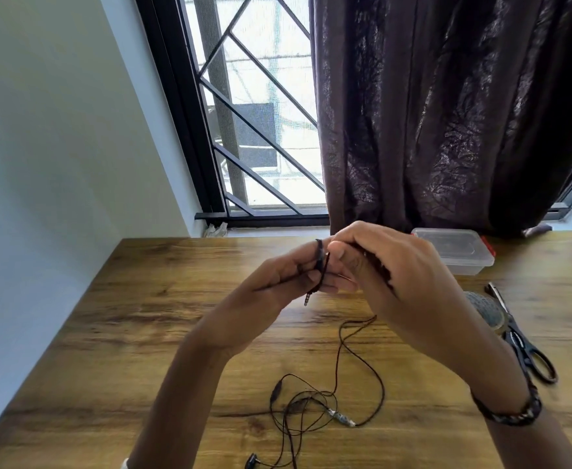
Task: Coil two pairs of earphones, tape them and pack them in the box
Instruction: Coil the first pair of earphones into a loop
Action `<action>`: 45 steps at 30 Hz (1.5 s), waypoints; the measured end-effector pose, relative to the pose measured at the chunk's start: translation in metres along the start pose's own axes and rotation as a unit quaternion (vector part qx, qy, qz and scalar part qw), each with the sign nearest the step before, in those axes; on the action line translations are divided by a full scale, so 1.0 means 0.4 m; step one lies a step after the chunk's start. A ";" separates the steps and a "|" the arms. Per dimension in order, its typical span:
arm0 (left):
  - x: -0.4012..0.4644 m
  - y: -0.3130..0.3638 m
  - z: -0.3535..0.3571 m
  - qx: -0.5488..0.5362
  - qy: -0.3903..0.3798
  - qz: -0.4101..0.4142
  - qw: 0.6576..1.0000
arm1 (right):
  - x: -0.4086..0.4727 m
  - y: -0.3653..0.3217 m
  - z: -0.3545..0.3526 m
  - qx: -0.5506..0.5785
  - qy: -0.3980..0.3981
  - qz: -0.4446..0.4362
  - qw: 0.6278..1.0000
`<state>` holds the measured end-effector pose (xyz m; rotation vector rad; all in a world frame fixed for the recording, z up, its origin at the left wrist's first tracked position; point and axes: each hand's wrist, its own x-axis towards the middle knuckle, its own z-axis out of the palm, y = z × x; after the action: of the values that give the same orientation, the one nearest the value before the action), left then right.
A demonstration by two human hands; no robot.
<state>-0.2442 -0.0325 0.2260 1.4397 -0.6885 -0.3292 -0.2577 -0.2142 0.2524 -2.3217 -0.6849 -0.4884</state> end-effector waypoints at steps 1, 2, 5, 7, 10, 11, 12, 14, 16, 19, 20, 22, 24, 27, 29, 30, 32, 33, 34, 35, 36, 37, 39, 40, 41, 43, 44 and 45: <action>0.000 0.001 0.002 0.000 -0.005 0.002 1.000 | 0.006 0.002 -0.004 -0.003 -0.003 -0.008 1.000; -0.001 0.002 0.004 -0.001 -0.009 0.003 1.000 | 0.012 0.004 -0.008 -0.004 -0.004 -0.018 1.000; -0.003 0.012 0.011 -0.013 -0.010 -0.001 1.000 | 0.028 0.008 -0.016 -0.011 0.000 -0.043 0.999; -0.005 0.017 0.013 -0.008 -0.017 -0.001 1.000 | 0.035 0.012 -0.017 -0.012 0.003 -0.046 0.999; -0.008 0.019 0.011 0.004 -0.020 0.001 1.000 | 0.041 0.016 -0.016 -0.016 0.008 -0.046 0.999; -0.009 0.021 0.011 0.004 -0.018 -0.001 1.000 | 0.043 0.019 -0.017 -0.014 0.007 -0.044 0.999; -0.010 0.023 0.010 0.005 -0.016 -0.003 1.000 | 0.044 0.021 -0.016 -0.010 0.005 -0.042 0.999; -0.009 0.025 0.010 0.013 -0.011 -0.008 1.000 | 0.049 0.027 -0.016 0.000 0.001 -0.041 0.999; -0.007 0.026 0.010 0.021 -0.010 -0.008 1.000 | 0.054 0.034 -0.015 0.005 -0.003 -0.043 0.999; -0.006 0.028 0.007 0.021 -0.015 -0.008 1.000 | 0.059 0.044 -0.016 0.041 -0.019 -0.051 0.998; -0.007 0.029 0.005 0.019 -0.017 -0.009 1.000 | 0.059 0.046 -0.016 0.061 -0.026 -0.054 0.996; -0.009 0.029 0.001 0.011 -0.024 -0.008 1.000 | 0.062 0.056 -0.011 0.113 -0.041 -0.047 0.992; -0.010 0.030 -0.002 -0.001 -0.036 0.000 0.999 | 0.065 0.066 0.000 0.187 -0.066 -0.029 0.980; -0.008 0.029 -0.002 -0.025 -0.056 0.019 0.998 | 0.059 0.079 0.030 0.328 -0.087 -0.006 0.941; -0.007 0.027 0.000 -0.050 -0.059 0.029 0.997 | 0.049 0.086 0.059 0.397 -0.077 0.019 0.914; -0.007 0.025 0.000 -0.064 -0.055 0.033 0.996 | 0.044 0.090 0.076 0.418 -0.068 0.034 0.905; -0.006 0.023 0.000 -0.094 -0.043 0.041 0.994 | 0.028 0.094 0.110 0.444 -0.055 0.056 0.893; -0.004 0.023 -0.001 -0.109 -0.034 0.044 0.993 | 0.019 0.095 0.126 0.452 -0.053 0.065 0.888; -0.002 0.023 -0.003 -0.122 -0.025 0.046 0.991 | 0.009 0.094 0.140 0.459 -0.052 0.073 0.884; 0.000 0.023 -0.006 -0.133 -0.014 0.046 0.990 | -0.002 0.090 0.153 0.461 -0.049 0.075 0.883; 0.003 0.023 -0.009 -0.139 -0.001 0.044 0.989 | -0.012 0.086 0.165 0.452 -0.046 0.077 0.888; 0.006 0.021 -0.013 -0.139 0.014 0.040 0.989 | -0.022 0.080 0.177 0.436 -0.044 0.080 0.895; 0.012 0.017 -0.019 -0.123 0.047 0.030 0.991 | -0.039 0.067 0.192 0.394 -0.040 0.078 0.915; 0.014 0.015 -0.023 -0.111 0.062 0.028 0.992 | -0.047 0.061 0.196 0.368 -0.042 0.076 0.926; 0.016 0.013 -0.025 -0.098 0.076 0.027 0.992 | -0.054 0.056 0.197 0.339 -0.044 0.077 0.937; 0.019 0.009 -0.027 -0.072 0.097 0.026 0.992 | -0.064 0.051 0.192 0.280 -0.050 0.073 0.956; 0.019 0.006 -0.027 -0.058 0.104 0.026 0.993 | -0.068 0.047 0.184 0.250 -0.049 0.066 0.965; 0.020 0.004 -0.028 -0.044 0.110 0.025 0.993 | -0.071 0.043 0.175 0.219 -0.048 0.056 0.973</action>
<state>-0.2316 -0.0284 0.2294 1.3486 -0.5226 -0.1564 -0.2591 -0.1871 0.1797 -1.9592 -0.6291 -0.1518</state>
